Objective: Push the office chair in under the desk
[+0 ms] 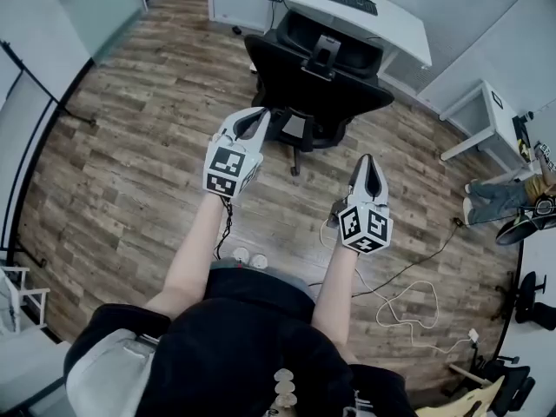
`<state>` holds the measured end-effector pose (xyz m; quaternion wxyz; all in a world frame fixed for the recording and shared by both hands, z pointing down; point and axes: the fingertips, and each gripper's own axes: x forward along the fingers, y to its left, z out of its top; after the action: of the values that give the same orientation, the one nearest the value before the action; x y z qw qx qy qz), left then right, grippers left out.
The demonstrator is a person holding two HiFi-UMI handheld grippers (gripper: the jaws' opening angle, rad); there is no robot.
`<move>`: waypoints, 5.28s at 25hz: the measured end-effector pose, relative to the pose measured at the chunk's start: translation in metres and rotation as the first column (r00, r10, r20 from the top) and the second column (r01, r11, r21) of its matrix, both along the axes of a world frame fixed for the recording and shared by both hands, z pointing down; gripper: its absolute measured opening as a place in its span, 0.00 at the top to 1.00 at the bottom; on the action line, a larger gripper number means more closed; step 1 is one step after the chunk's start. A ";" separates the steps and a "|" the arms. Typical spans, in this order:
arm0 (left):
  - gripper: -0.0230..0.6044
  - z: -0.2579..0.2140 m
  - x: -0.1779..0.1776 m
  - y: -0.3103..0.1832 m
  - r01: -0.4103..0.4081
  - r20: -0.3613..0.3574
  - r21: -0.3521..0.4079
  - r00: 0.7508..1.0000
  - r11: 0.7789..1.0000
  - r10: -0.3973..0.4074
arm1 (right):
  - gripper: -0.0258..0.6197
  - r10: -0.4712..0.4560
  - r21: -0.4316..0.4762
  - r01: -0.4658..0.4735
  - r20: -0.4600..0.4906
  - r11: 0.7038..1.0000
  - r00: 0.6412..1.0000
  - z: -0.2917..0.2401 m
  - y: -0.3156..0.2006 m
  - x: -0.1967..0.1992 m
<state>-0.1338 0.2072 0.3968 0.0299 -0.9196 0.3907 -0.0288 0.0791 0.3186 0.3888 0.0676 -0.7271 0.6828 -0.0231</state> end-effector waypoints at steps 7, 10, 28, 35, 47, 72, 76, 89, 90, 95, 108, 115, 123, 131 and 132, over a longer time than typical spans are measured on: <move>0.95 0.005 -0.001 -0.004 0.006 0.004 -0.010 1.000 1.000 -0.006 | 0.95 -0.031 0.004 0.031 -0.002 1.000 1.000 0.001 -0.006 -0.006; 0.95 0.006 0.000 -0.005 0.004 -0.003 -0.014 1.000 1.000 -0.004 | 0.94 -0.037 0.005 0.037 -0.003 0.999 0.999 0.002 -0.009 -0.007; 0.67 0.002 0.005 -0.001 -0.012 -0.051 0.001 0.999 1.000 0.012 | 0.70 -0.107 0.034 0.106 0.018 0.994 0.994 0.001 -0.017 -0.009; 0.63 0.004 0.010 0.004 0.004 -0.043 -0.003 0.999 1.000 -0.004 | 0.67 -0.126 0.033 0.125 0.021 0.992 0.992 0.003 -0.016 -0.002; 0.61 0.021 0.012 0.022 0.063 -0.017 0.015 0.998 0.998 -0.062 | 0.66 -0.157 0.034 0.156 0.032 0.987 0.987 0.016 -0.011 0.013; 0.61 0.023 0.052 -0.157 0.032 -0.003 0.031 0.999 0.999 -0.032 | 0.66 -0.131 0.024 0.131 0.017 0.991 0.991 0.018 -0.183 0.049; 0.61 0.014 0.064 -0.193 0.005 0.018 0.041 1.000 0.999 -0.006 | 0.67 -0.111 0.026 0.110 0.021 0.994 0.994 0.010 -0.216 0.058; 0.61 0.010 0.081 -0.279 -0.100 0.046 0.019 0.994 0.995 0.099 | 0.67 -0.025 -0.016 0.025 0.023 1.000 0.999 0.008 -0.291 0.078; 0.61 0.010 0.083 -0.283 -0.112 0.048 0.018 0.993 0.993 0.111 | 0.67 -0.016 -0.018 0.017 0.024 1.000 1.000 0.009 -0.293 0.078; 0.61 0.011 0.085 -0.293 -0.138 0.055 0.026 0.989 0.990 0.136 | 0.67 0.010 -0.023 -0.009 0.019 1.000 1.000 0.009 -0.300 0.079; 0.61 0.012 0.084 -0.286 -0.216 0.142 0.005 0.967 0.976 0.213 | 0.67 -0.166 -0.120 0.154 -0.097 0.981 0.981 -0.002 -0.300 0.068; 0.53 0.024 0.081 -0.271 -0.391 0.417 -0.019 0.833 0.920 0.363 | 0.67 -0.516 -0.416 0.373 -0.313 0.829 0.798 0.008 -0.293 0.041; 0.54 0.069 0.097 -0.262 -0.589 0.820 -0.082 0.419 0.804 0.391 | 0.67 -0.816 -0.775 0.305 -0.431 0.554 0.386 0.060 -0.293 0.029; 0.62 0.103 0.110 -0.265 -0.633 0.913 -0.164 0.194 0.757 0.360 | 0.65 -0.914 -0.902 0.159 -0.384 0.402 0.131 0.109 -0.303 0.025; 0.64 0.106 0.111 -0.267 -0.632 0.917 -0.167 0.182 0.757 0.355 | 0.65 -0.917 -0.906 0.149 -0.380 0.395 0.120 0.113 -0.305 0.026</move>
<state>-0.0226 -0.0597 0.5028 0.3627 -0.8051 -0.0157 -0.4691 0.1046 0.0138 0.5016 -0.5893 -0.2316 0.7692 0.0861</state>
